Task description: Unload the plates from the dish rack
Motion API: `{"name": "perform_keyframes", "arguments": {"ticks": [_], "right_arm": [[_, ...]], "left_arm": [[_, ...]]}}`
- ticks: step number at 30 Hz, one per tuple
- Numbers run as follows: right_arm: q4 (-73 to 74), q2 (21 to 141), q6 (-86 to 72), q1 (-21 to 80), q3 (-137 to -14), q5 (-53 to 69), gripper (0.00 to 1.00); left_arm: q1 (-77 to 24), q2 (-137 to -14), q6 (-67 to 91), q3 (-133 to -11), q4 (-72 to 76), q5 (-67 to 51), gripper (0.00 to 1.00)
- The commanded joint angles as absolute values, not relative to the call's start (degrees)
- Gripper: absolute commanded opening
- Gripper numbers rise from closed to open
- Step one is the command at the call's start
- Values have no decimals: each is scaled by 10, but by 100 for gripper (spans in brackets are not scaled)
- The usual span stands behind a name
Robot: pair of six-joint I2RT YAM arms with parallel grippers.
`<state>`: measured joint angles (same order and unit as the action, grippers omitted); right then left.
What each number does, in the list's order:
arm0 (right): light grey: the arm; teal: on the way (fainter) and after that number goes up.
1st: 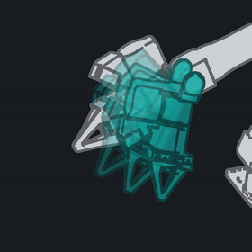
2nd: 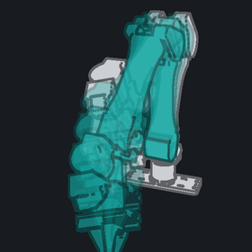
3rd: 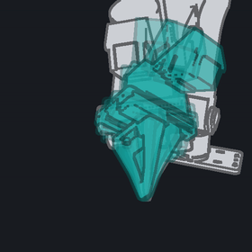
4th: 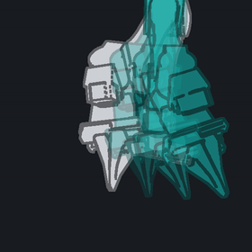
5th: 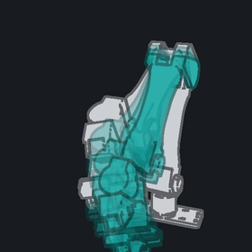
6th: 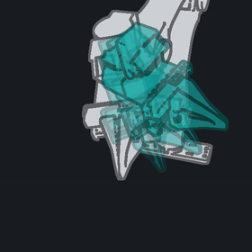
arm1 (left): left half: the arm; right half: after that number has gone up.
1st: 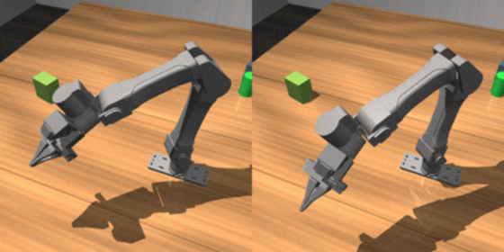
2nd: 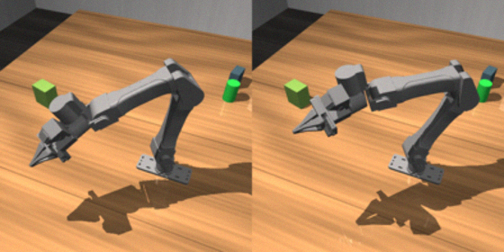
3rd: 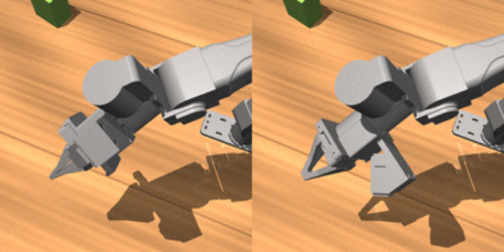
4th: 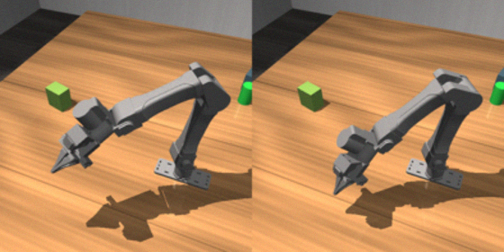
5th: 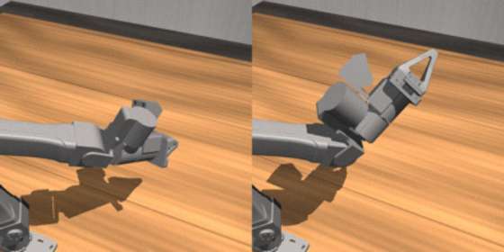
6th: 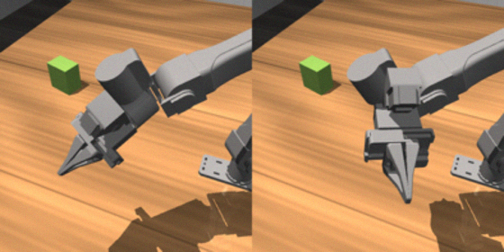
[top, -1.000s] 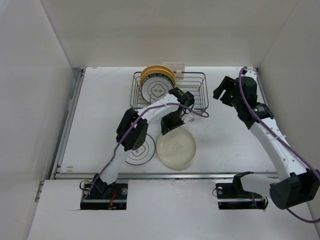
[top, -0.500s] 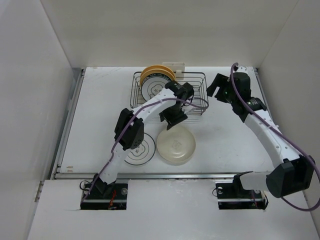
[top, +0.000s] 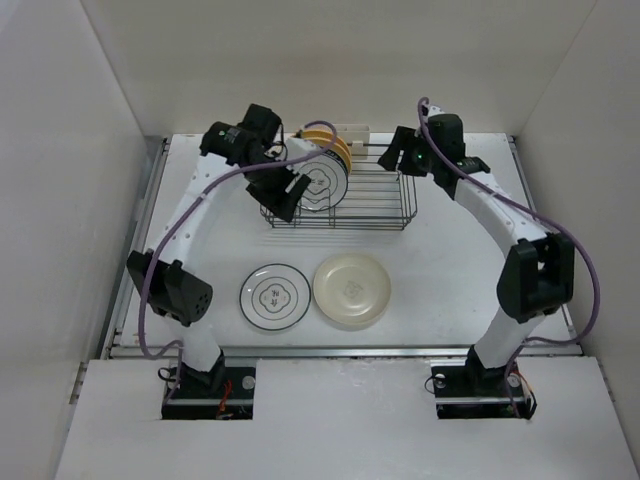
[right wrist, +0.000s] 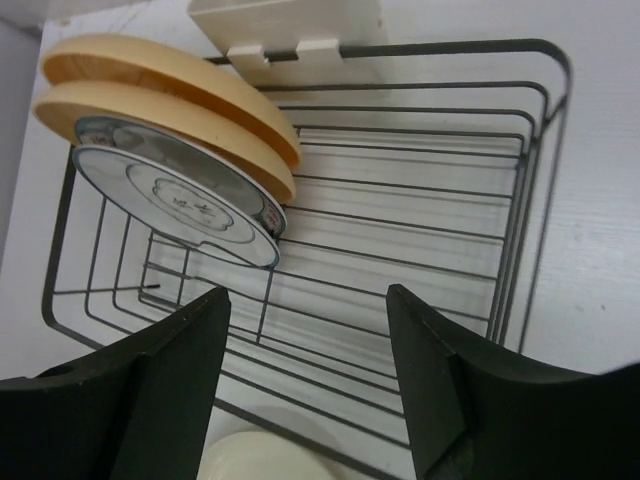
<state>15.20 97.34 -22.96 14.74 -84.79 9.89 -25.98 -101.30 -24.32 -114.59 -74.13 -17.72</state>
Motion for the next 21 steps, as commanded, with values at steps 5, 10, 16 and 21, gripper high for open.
{"name": "perform_keyframes", "arguments": {"ticks": [5, 10, 16, 21], "right_arm": [[124, 1081, -124, 202, -951, 191, 59], [130, 1142, -101, 221, -987, 177, 56], [135, 1206, -95, 231, -1029, 189, 53], [141, 1246, -95, 231, -1067, 195, 50]], "left_arm": [[-148, -1061, -82, -1125, -589, -130, 57], [-125, -1135, -31, -1181, -591, -49, 48], [-106, -1207, -24, -1212, -602, -27, 46], [-106, -1249, -24, -1230, -602, -27, 46]]}}
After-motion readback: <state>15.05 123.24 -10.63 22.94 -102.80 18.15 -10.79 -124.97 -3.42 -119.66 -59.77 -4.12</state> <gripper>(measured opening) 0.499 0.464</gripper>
